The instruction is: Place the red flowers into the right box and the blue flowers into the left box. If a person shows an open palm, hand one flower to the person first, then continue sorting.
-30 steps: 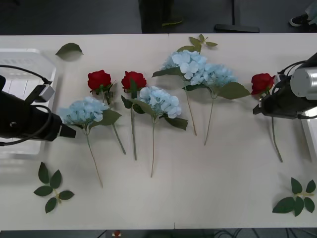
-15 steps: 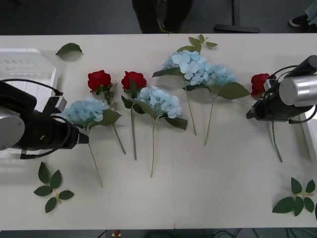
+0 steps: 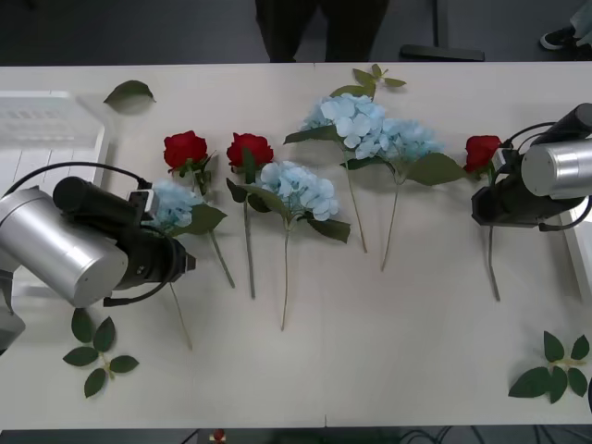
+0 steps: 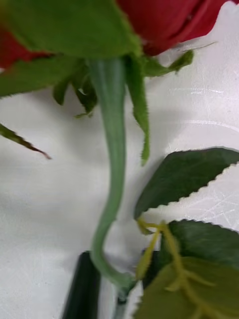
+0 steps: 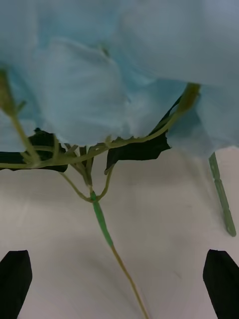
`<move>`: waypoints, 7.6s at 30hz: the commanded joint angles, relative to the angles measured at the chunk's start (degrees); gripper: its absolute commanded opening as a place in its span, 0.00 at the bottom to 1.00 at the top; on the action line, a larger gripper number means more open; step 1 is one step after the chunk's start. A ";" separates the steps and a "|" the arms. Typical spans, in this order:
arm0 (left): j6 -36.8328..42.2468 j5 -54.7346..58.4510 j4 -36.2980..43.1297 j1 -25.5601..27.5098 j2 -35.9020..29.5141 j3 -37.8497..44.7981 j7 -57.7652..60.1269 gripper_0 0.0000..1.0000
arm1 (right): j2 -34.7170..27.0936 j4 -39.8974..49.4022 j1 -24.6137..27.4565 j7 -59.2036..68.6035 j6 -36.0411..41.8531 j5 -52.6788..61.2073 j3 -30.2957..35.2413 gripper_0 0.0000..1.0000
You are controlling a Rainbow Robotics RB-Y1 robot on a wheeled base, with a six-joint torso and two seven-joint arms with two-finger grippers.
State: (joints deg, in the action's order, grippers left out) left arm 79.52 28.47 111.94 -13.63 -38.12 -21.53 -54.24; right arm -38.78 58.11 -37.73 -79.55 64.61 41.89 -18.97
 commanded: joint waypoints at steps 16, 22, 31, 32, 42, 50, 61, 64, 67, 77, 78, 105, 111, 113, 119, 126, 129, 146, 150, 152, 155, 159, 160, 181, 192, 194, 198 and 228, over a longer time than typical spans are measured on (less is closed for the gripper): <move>-0.07 -12.91 -7.26 -2.98 8.24 -1.41 2.30 1.00 | -10.88 24.16 -9.64 -2.63 25.39 12.25 8.33 0.00; 0.20 -12.91 -7.17 -2.98 8.33 -1.59 2.04 1.00 | -13.78 27.32 -16.50 -3.24 25.39 17.61 8.86 0.00; 0.55 -12.82 -7.17 -2.98 8.33 -1.59 1.60 1.00 | -11.15 27.85 -22.30 -2.37 3.51 17.26 8.07 0.00; 0.55 -12.82 -7.17 -2.98 8.33 -1.59 1.60 1.00 | -10.62 27.50 -22.47 -2.28 1.48 16.91 7.89 0.00; 0.55 -12.82 -7.17 -2.98 8.33 -1.59 1.60 1.00 | -1.39 18.10 -30.03 -1.14 -18.99 0.56 1.83 0.00; 0.55 -12.82 -7.17 -2.98 8.33 -1.59 1.60 1.00 | 7.66 13.70 -32.14 0.53 -23.39 -13.85 1.92 0.00; 0.55 -12.82 -7.17 -2.98 8.33 -1.59 1.60 1.00 | 15.31 13.70 -33.11 12.31 -23.48 -28.88 0.69 0.00; 0.55 -12.82 -7.17 -2.98 8.33 -1.59 1.60 1.00 | 15.75 13.70 -33.46 16.62 -23.56 -30.64 -1.16 0.00; 0.55 -12.82 -7.17 -2.98 8.33 -1.59 1.60 1.00 | 15.84 13.70 -34.07 20.92 -23.56 -32.39 -2.92 0.00; 0.55 -12.82 -7.17 -2.98 8.33 -1.59 1.60 1.00 | 16.45 13.79 -34.43 24.35 -23.65 -35.38 -3.45 0.00; 0.55 -12.82 -7.17 -2.98 8.33 -1.59 1.60 1.00 | 16.45 13.79 -34.43 24.44 -23.65 -35.38 -3.27 0.00; 0.55 -12.82 -7.17 -2.98 8.33 -1.59 1.60 1.00 | 16.45 13.70 -34.34 24.09 -23.65 -35.38 -0.90 0.00; 0.55 -12.82 -7.17 -2.98 8.33 -1.59 1.60 1.00 | 16.45 13.70 -34.25 23.83 -23.74 -35.38 -0.81 0.00; 0.55 -12.82 -7.17 -2.98 8.33 -1.59 1.60 1.00 | 16.45 13.70 -34.34 23.83 -23.74 -35.38 -0.81 0.00; 0.55 -12.82 -7.17 -2.98 8.33 -1.59 1.60 1.00 | 16.45 13.70 -34.25 24.35 -23.74 -35.38 -0.81 0.00; 0.55 -12.82 -7.17 -2.98 8.33 -1.59 1.60 1.00 | 16.45 13.70 -34.25 24.44 -23.74 -35.38 -0.81 0.00; 0.55 -12.82 -7.17 -2.98 8.33 -1.59 1.60 1.00 | 16.45 13.70 -34.25 24.44 -23.74 -35.38 -0.81 0.00; 0.55 -12.82 -7.17 -2.98 8.33 -1.59 1.60 1.00 | 16.45 13.70 -34.25 24.44 -23.74 -35.38 -0.81 0.91; 0.55 -12.82 -7.17 -2.98 8.33 -1.59 1.60 1.00 | 16.45 13.70 -34.25 24.44 -23.74 -35.38 -0.81 0.91; 0.55 -12.82 -7.17 -2.98 8.33 -1.59 1.60 1.00 | 16.45 13.70 -34.25 24.44 -23.74 -35.38 -0.81 0.90; 0.55 -12.82 -7.17 -2.98 8.33 -1.59 1.60 1.00 | 16.45 13.70 -34.25 24.44 -23.74 -35.38 -0.81 0.90; 0.55 -12.82 -7.17 -2.98 8.33 -1.59 1.60 1.00 | 16.45 13.70 -34.25 24.44 -23.74 -35.38 -0.81 0.91; 0.55 -12.82 -7.17 -2.98 8.33 -1.59 1.60 1.00 | 16.45 13.70 -34.25 24.44 -23.74 -35.38 -0.81 0.91; 0.55 -12.82 -7.17 -2.98 8.33 -1.59 1.60 1.00 | 9.68 19.33 -34.07 23.39 -5.28 -9.72 0.69 0.90; 2.40 -12.12 -7.44 -2.81 9.47 -1.41 1.95 1.00 | -0.42 32.07 -33.37 28.57 30.58 16.30 2.36 0.90; 4.15 -11.59 -7.17 -3.33 10.00 -1.06 2.30 1.00 | -0.77 34.09 -31.09 30.42 33.65 19.99 2.36 0.90; 4.77 -9.48 -7.17 -3.60 10.44 -0.44 3.27 1.00 | 1.07 37.34 -24.32 32.00 35.15 20.52 2.36 0.90; 1.43 -11.86 -12.10 -4.56 12.81 -0.44 5.37 0.65 | 13.29 22.40 -3.84 31.03 13.61 -14.55 -9.69 0.90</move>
State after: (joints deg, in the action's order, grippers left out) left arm 80.63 17.14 98.67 -16.78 -25.51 -22.81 -49.79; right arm -26.26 82.66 -40.19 -48.40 80.34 28.14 -28.62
